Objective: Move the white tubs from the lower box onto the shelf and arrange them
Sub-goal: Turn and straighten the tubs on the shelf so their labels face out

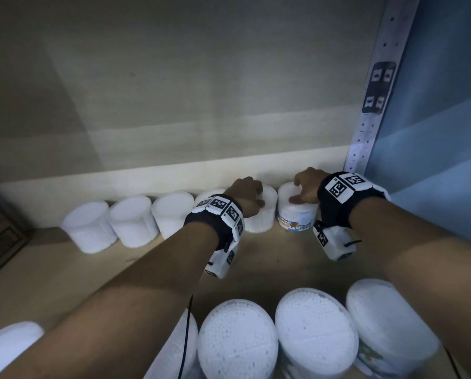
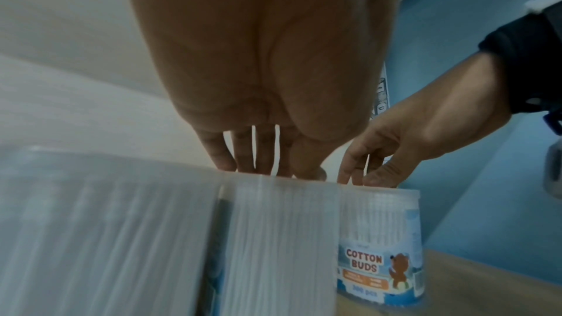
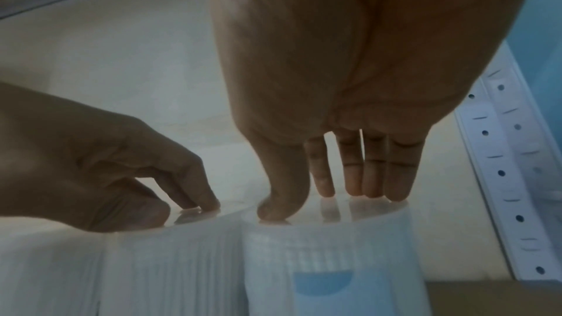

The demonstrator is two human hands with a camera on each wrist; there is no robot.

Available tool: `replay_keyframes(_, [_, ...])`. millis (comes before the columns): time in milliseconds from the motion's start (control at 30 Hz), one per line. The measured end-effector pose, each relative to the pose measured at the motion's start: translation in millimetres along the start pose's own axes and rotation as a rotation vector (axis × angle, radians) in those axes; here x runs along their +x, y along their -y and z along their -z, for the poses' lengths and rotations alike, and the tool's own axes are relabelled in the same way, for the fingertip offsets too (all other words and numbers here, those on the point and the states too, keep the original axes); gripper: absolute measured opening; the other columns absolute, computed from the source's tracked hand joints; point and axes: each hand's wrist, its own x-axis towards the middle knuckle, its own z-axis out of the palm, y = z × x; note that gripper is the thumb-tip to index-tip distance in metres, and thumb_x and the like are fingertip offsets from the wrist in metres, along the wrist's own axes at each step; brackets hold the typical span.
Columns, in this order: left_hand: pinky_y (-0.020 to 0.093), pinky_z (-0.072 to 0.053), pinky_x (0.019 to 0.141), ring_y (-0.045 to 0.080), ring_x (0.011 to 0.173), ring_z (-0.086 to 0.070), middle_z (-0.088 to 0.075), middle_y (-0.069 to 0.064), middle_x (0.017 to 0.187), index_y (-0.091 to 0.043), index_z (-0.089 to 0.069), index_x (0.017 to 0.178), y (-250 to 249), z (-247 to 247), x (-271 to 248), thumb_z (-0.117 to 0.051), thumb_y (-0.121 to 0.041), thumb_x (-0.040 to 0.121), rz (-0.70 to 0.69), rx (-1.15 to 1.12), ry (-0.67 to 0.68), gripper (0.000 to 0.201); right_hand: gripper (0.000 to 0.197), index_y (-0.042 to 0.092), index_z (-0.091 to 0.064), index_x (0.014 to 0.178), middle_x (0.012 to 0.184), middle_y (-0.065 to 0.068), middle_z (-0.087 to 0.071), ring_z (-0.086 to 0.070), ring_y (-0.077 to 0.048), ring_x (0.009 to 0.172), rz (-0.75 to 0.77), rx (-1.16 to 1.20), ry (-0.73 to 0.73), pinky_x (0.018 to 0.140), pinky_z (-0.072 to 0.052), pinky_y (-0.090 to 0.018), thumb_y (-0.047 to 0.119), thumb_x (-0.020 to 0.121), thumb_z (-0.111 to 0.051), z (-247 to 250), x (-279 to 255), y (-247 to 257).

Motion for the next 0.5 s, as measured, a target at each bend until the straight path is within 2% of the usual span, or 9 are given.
replay_keyframes(133, [0.039,-0.039,0.104,0.028,0.127,-0.042,-0.045,0.010,0.135,-0.012,-0.049,0.130,0.7,-0.2,0.2,-0.057,-0.027,0.091,-0.008,-0.002,-0.008,0.042,0.052,0.016,-0.052,0.133,0.137,-0.008,-0.051,-0.051,-0.026,0.124,0.068,0.051,0.038,0.100,-0.041,-0.031,0.024,0.085,-0.068,5.0,-1.9,-1.9])
replay_keyframes(233, [0.039,-0.039,0.104,0.028,0.128,-0.041,-0.045,0.009,0.136,-0.012,-0.048,0.131,0.7,-0.5,0.9,-0.057,-0.026,0.091,-0.007,-0.013,-0.006,0.042,0.049,0.017,-0.053,0.132,0.139,-0.007,-0.049,-0.049,-0.025,0.126,0.073,0.061,0.045,0.099,-0.041,-0.029,0.009,0.085,-0.061,7.3,-2.6,-5.0])
replay_keyframes(267, [0.039,-0.039,0.104,0.028,0.128,-0.041,-0.045,0.009,0.136,-0.012,-0.048,0.130,0.2,-0.6,1.0,-0.057,-0.026,0.091,-0.004,-0.013,-0.005,0.042,0.047,0.015,-0.052,0.133,0.141,-0.008,-0.048,-0.048,-0.025,0.127,0.065,0.064,0.035,0.100,-0.040,-0.029,0.010,0.087,-0.060,7.6,-2.4,-5.2])
replay_keyframes(333, [0.040,-0.040,0.103,0.028,0.127,-0.042,-0.044,0.010,0.136,-0.012,-0.048,0.130,-0.9,-1.1,1.5,-0.056,-0.025,0.091,-0.001,-0.004,-0.006,0.042,0.044,0.010,-0.051,0.133,0.140,-0.011,-0.048,-0.048,-0.028,0.127,0.034,0.050,-0.005,0.103,-0.040,-0.032,0.025,0.092,-0.057,7.5,-3.7,-3.8])
replay_keyframes(433, [0.041,-0.040,0.103,0.029,0.126,-0.043,-0.045,0.011,0.135,-0.011,-0.049,0.129,-1.6,-0.8,0.7,-0.057,-0.025,0.091,-0.004,0.004,-0.009,0.041,0.060,0.007,-0.055,0.127,0.131,-0.016,-0.055,-0.054,-0.033,0.117,-0.008,0.025,-0.016,0.098,-0.046,-0.037,0.052,0.087,-0.057,1.6,-1.3,-0.4])
replay_keyframes(500, [0.041,-0.040,0.103,0.029,0.125,-0.043,-0.045,0.011,0.134,-0.011,-0.049,0.129,-1.2,-0.2,0.1,-0.056,-0.025,0.091,-0.005,0.008,-0.009,0.041,0.068,0.008,-0.052,0.130,0.132,-0.016,-0.053,-0.053,-0.033,0.118,-0.007,-0.006,-0.011,0.098,-0.046,-0.038,0.057,0.083,-0.058,-1.6,-0.9,1.7])
